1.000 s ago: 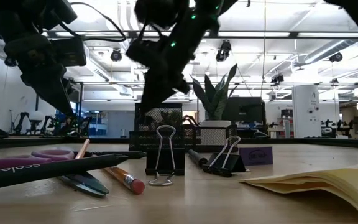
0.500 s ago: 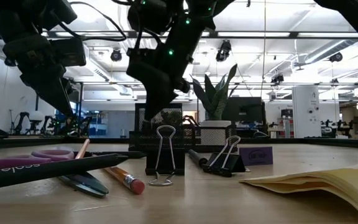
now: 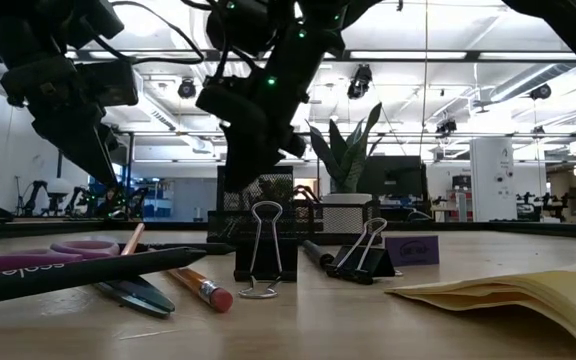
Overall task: Pick and place office supplies into organizer
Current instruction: Put the right binder clip into the desk organizer
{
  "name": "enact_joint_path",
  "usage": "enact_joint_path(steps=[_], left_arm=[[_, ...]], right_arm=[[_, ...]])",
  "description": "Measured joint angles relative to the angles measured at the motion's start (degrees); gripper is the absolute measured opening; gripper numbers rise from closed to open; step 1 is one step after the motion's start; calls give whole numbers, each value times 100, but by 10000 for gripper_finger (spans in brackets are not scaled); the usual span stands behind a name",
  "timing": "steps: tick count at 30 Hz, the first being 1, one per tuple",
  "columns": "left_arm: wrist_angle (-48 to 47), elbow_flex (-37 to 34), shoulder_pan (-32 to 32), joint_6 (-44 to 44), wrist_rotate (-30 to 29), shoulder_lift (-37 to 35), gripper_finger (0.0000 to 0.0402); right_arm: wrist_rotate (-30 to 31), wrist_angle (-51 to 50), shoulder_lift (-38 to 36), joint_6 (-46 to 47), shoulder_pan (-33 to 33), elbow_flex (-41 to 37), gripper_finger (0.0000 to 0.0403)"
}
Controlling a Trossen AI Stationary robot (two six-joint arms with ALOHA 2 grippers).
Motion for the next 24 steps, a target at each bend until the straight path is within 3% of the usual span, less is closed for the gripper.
enact_joint_path(steps=[8, 11, 14, 16, 20, 24], left_arm=[[-17, 0, 0, -20, 2, 0, 88], [-17, 0, 1, -28, 2, 0, 88], [-14, 0, 1, -28, 2, 0, 88], [-12, 0, 2, -32, 2, 0, 88], [-11, 0, 2, -46, 4, 0, 88], [-7, 0, 1, -46, 4, 2, 88]], right_arm=[[-251, -941, -622, -1403, 691, -3, 146], [-768, -1593, -714, -1343, 996, -116, 158], [-1596, -1813, -714, -498, 1281, -347, 163], [-1800, -1526, -714, 371, 1514, -600, 163], [-1647, -784, -793, 2279, 1909, -1062, 153], [-954, -121, -864, 4194, 2283, -1323, 144]])
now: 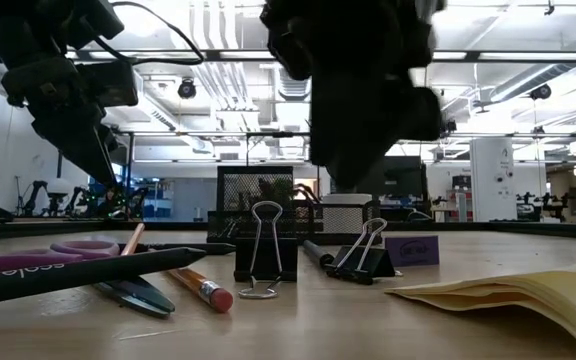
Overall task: Pick and place office supplies into organizer
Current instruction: Put the right binder clip into the desk organizer
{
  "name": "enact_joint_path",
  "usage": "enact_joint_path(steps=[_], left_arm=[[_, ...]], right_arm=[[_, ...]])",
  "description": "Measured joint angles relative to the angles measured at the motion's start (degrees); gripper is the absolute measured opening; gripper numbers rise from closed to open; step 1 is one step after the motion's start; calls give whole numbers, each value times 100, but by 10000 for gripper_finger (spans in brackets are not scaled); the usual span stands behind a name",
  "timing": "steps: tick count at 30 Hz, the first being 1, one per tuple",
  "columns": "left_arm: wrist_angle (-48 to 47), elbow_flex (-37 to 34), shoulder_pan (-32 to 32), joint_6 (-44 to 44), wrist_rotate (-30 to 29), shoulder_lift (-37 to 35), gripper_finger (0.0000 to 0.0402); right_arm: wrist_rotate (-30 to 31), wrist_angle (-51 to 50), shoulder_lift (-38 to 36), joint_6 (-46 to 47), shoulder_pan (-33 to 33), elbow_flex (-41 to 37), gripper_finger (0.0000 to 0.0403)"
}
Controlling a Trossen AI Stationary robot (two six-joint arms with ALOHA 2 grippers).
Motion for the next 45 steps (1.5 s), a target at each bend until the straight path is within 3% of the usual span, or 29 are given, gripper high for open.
enact_joint_path(steps=[3, 10, 13, 20, 24, 36, 45], left_arm=[[10, 0, 0, 14, 0, -1, 88], [12, 0, 1, -23, 66, 0, 88], [15, 0, 1, -159, 192, 0, 88], [65, -2, 1, -168, 243, -2, 88], [70, -2, 1, -210, 246, 0, 88], [63, -2, 1, -315, 248, 0, 88], [63, -4, 1, -330, 245, 0, 88]], right_arm=[[386, 7, 8, 1160, 244, -106, 142], [444, -76, -77, 3836, 433, -549, 153], [555, -68, -338, 4442, 432, -625, 161], [390, -96, -474, 3947, 267, -810, 175], [311, 448, -401, 3823, 248, -1008, 176], [513, 811, -403, 3632, 136, -1348, 175], [509, 1310, -403, 3595, 95, -1393, 146]])
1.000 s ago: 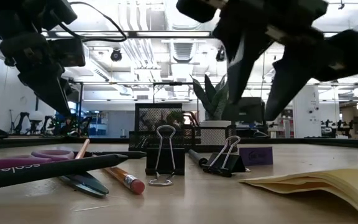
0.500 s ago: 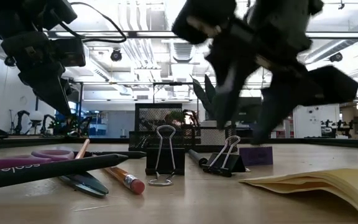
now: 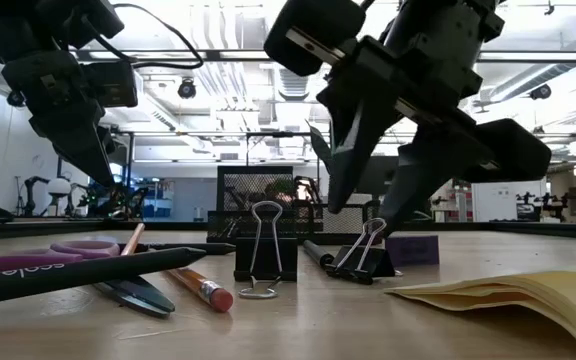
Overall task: Pick and place office supplies into organizer
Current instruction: Put the right binder clip into the desk organizer
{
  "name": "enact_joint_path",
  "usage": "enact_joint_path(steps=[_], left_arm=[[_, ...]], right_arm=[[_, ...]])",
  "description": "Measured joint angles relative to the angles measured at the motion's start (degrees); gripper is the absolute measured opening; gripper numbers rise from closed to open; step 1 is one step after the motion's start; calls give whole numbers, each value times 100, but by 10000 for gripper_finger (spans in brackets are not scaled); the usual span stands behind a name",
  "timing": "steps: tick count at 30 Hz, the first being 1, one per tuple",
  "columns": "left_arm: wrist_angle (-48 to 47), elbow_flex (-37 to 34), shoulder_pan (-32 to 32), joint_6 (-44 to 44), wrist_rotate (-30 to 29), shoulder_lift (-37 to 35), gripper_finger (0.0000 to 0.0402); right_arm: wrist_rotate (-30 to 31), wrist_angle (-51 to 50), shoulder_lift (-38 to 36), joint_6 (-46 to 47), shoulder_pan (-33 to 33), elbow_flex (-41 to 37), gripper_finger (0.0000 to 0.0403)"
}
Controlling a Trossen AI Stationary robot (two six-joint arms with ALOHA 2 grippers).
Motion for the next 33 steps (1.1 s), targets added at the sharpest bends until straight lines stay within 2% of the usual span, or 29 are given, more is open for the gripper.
enact_joint_path(steps=[15, 19, 25, 33], left_arm=[[-2, 0, 0, 4, -3, 0, 88], [-4, 0, 0, 4, -3, 0, 88], [-4, 0, 0, 10, -4, 0, 88], [-4, -2, 0, 20, -5, -1, 88]], right_arm=[[-53, -44, 0, -328, 8, -136, 122], [-196, 21, 0, -502, 9, -138, 100], [-163, 71, 0, -734, 36, -147, 57], [-143, 92, 0, -975, -15, -153, 20]])
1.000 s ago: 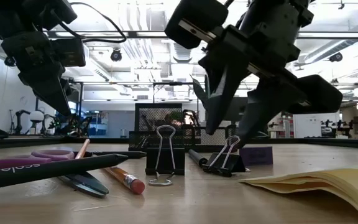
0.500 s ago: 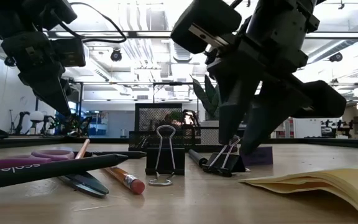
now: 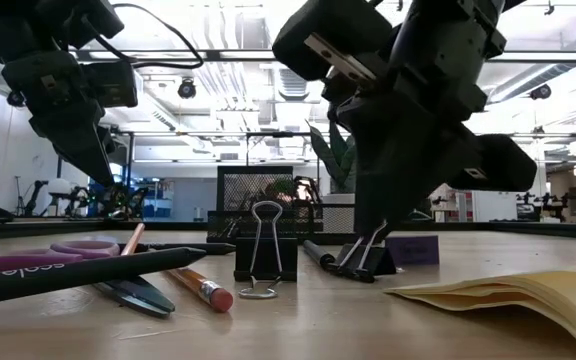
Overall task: Pick and place office supplies into organizer
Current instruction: Put the right binder clip into the desk organizer
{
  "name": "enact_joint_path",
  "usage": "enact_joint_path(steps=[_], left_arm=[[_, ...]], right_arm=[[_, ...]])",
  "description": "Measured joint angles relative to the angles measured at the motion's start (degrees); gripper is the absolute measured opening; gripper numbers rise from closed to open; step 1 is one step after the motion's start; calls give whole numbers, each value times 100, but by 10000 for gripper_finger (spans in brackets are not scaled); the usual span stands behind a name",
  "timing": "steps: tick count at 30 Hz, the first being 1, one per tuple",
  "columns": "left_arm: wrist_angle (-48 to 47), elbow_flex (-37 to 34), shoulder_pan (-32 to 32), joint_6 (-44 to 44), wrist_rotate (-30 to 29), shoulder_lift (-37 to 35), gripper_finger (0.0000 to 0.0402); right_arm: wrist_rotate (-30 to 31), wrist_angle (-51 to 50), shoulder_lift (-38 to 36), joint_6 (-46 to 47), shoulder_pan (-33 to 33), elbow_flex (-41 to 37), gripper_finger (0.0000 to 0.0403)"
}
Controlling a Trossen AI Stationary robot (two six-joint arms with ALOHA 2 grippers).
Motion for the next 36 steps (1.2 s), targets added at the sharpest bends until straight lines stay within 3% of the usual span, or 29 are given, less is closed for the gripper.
enact_joint_path(steps=[8, 16, 27, 36], left_arm=[[1, 0, -2, 2, -4, 1, 88], [7, 0, 0, 0, -31, 1, 88], [12, -2, -2, 2, -49, -1, 88], [7, -2, 0, 7, -222, -1, 88]], right_arm=[[245, 16, -108, -873, -39, 417, 8], [1921, -3, -549, -1713, -665, 645, 8], [1472, 370, -96, -3421, -1890, 845, 8], [1078, 393, 316, -3244, -2267, 885, 8]])
